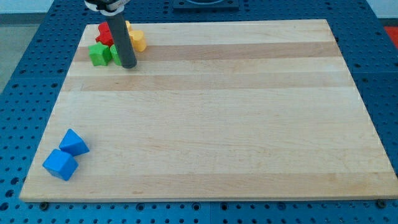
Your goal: Move the blue cube to the bottom center
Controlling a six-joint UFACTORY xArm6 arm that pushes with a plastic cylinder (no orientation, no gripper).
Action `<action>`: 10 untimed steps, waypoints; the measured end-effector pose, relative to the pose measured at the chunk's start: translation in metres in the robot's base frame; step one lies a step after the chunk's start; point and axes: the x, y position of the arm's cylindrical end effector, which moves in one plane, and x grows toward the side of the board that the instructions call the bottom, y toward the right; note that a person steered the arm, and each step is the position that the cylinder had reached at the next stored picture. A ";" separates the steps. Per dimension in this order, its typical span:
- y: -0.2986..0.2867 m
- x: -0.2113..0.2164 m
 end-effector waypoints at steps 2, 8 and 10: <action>0.001 0.003; -0.075 0.120; -0.135 0.136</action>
